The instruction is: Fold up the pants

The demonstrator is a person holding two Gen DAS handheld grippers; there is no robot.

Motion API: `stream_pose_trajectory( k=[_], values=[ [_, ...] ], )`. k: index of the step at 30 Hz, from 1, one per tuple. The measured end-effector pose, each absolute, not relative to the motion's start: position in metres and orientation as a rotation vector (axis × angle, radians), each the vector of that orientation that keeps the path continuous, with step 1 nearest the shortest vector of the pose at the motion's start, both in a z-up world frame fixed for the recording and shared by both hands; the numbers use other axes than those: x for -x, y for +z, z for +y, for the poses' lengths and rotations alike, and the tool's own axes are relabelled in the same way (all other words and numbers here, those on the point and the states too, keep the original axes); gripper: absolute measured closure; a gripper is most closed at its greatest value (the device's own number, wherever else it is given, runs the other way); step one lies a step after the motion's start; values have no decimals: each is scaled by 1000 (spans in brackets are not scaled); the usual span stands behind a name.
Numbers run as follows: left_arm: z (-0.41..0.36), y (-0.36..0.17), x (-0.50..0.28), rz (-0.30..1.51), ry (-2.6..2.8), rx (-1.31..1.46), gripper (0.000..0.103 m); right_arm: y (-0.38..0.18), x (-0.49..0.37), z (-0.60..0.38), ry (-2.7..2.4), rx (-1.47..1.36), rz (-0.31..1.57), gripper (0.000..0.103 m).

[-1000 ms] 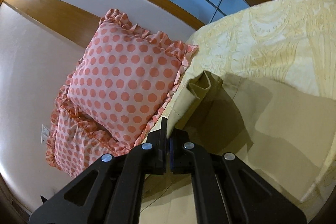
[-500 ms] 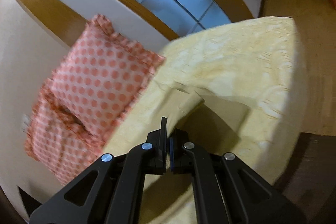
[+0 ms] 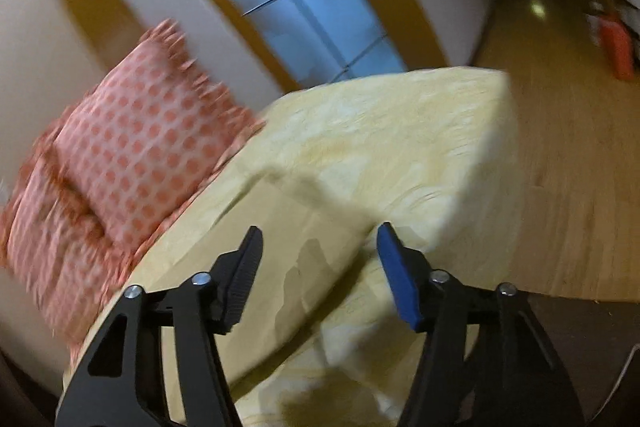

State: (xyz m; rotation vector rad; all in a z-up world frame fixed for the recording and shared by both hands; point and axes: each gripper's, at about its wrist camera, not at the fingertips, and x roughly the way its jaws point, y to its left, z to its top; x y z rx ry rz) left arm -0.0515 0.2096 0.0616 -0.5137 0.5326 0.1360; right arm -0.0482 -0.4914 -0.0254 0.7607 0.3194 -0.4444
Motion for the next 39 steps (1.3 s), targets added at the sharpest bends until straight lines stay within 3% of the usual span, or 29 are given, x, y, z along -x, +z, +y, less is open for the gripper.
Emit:
stream_pose_trajectory(
  k=[2,8,10,12,20,25,30,32,34,35,36,39],
  values=[
    [219,67,60,466,207,508,35,-23,42,-480,-419,-702,334,43],
    [249,63,65,449,323,545,30,-26,26,-444,-326,-560,314,56],
    [255,58,62,469,322,550,30,-27,25,-439,-381,-500,316,66],
    [259,53,58,493,321,549,30,-27,30,-452,-401,-563,315,96],
    [272,46,59,478,285,555,18,42,-17,-406,-114,-489,249,98],
    [281,45,66,452,288,596,14,84,-64,-266,344,-397,269,98],
    [292,45,61,448,289,634,12,55,-80,-104,709,-216,493,97],
    [298,45,57,455,294,635,12,28,-76,-46,786,-67,637,89],
    [304,45,52,463,296,638,12,16,-67,-30,814,-40,690,57],
    [306,45,51,466,298,635,12,16,-61,-31,835,-55,683,28],
    [308,44,48,475,307,629,12,19,-54,-37,842,-79,651,11],
    [315,42,39,492,327,629,12,31,-41,-59,833,-135,575,10]
  ],
)
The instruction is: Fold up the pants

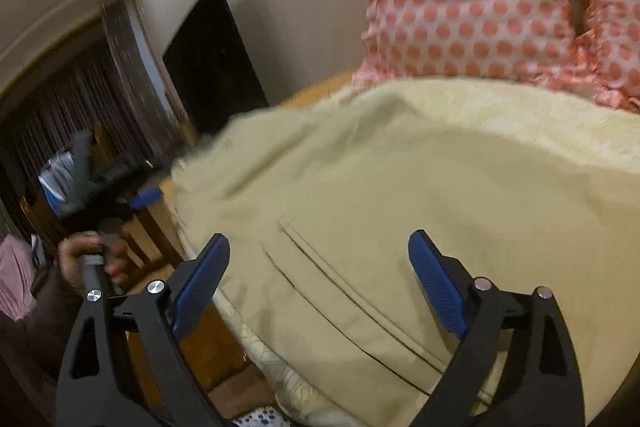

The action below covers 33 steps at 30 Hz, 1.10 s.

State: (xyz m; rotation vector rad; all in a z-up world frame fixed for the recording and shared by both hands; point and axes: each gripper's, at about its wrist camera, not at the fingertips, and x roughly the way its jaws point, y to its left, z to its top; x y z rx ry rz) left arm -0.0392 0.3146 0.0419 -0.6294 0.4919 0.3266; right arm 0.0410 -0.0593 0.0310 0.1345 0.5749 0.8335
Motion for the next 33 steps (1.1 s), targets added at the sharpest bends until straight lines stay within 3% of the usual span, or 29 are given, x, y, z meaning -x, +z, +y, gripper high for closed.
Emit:
stream_pose_trajectory(
  k=[10,11,14,17,22,26,29,33],
  values=[
    [337,34,7,562,376,648,18,37,-52,-103,776,-281,557,10],
    [338,34,3,571,384,650,23,36,-51,-103,776,-285,556,10],
    [344,30,-9,633,396,669,81,35,-49,-112,774,-309,545,10],
    [342,43,-18,644,381,656,93,35,-51,-129,750,-334,522,10],
    [255,119,-38,512,217,330,95,44,-47,-176,653,-389,451,10],
    [125,159,-46,441,-150,89,95,50,-43,-220,543,-458,397,10],
    [44,153,-40,454,-404,-9,94,50,-39,-254,460,-519,370,9],
    [-55,90,-36,649,-669,-165,92,35,-43,-291,407,-677,407,8]
  ],
)
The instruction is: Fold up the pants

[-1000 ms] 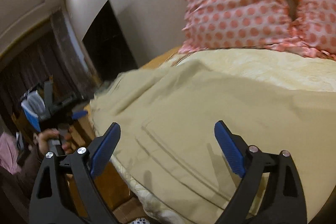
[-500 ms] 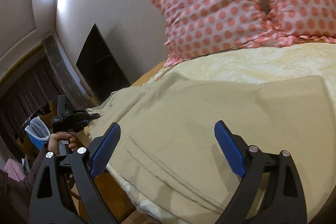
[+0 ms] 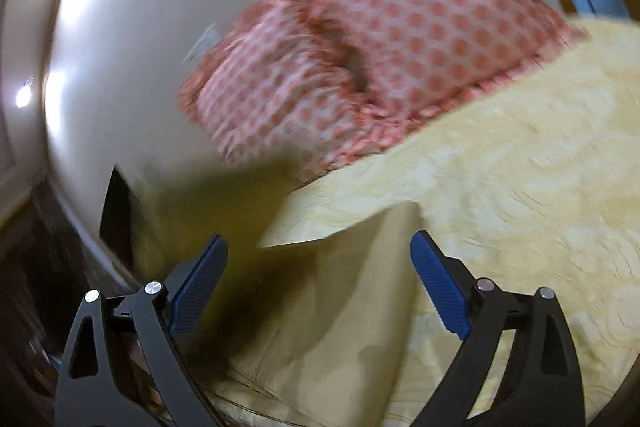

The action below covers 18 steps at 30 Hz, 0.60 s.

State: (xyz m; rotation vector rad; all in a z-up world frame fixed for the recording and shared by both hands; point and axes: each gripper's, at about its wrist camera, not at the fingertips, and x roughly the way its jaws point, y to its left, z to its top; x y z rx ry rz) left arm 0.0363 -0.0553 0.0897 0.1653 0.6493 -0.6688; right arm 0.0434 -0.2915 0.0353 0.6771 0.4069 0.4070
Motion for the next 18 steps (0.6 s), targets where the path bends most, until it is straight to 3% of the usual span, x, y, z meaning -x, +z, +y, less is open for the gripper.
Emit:
stream_pose_trajectory(
  k=[2,5,7,8,9,13,15,18],
  values=[
    [-74,64,-27,715,-726,-220,89,26,-49,-302,406,-742,453,8],
    [-60,70,-5,659,-721,-202,81,18,-61,-303,421,-762,536,8],
    [-19,91,-5,634,-717,-62,65,16,-71,-294,412,-714,593,8],
    [10,102,-10,605,-648,8,50,16,-78,-290,412,-697,616,9],
    [24,107,-19,594,-577,37,42,14,-84,-286,407,-676,644,10],
    [102,86,-75,759,-333,158,43,10,-106,-267,360,-560,750,19],
    [116,69,-99,853,-313,203,44,10,-112,-259,374,-513,797,32],
    [112,53,-123,928,-369,201,44,9,-115,-253,376,-456,800,38]
  ],
)
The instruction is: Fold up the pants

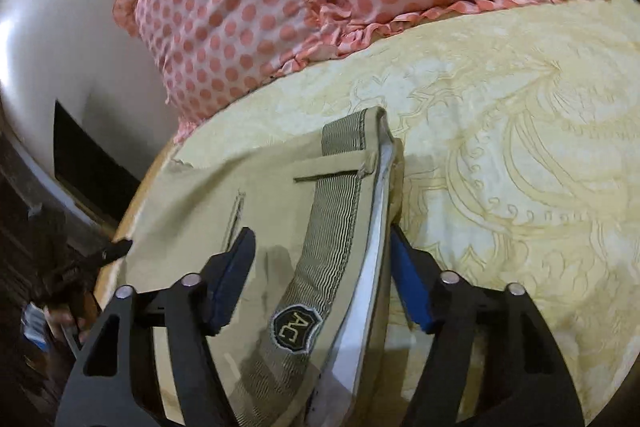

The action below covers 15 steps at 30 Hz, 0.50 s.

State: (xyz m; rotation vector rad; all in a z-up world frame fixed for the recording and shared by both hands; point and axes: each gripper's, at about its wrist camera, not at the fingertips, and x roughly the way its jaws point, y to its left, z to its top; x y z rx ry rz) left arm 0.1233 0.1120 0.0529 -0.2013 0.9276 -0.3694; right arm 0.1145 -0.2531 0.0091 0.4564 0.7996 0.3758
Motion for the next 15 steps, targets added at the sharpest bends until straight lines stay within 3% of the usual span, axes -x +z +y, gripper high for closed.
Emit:
stream_pose_trajectory(
  k=[4,5,7,8,9,10,11,12,15],
  values=[
    [100,41,-144,989,-422,177,38,6,-112,-257,409,-447,798,52],
    [98,40,-141,994,-428,177,35,4,-113,-258,443,-458,811,63],
    [95,41,-143,1003,-440,154,37,1,-114,-258,505,-479,829,73],
    [94,42,-141,1008,-448,144,46,2,-115,-258,531,-487,833,81],
    [94,42,-142,1010,-460,141,63,2,-116,-259,570,-510,839,85],
    [95,44,-142,1016,-468,138,71,5,-119,-262,624,-552,837,86],
    [97,45,-143,1019,-477,146,88,8,-120,-264,647,-573,832,87],
    [97,48,-146,1021,-493,162,93,11,-123,-265,673,-595,825,87],
    [86,62,-157,975,-480,107,96,30,-140,-265,696,-585,788,88]
  ],
)
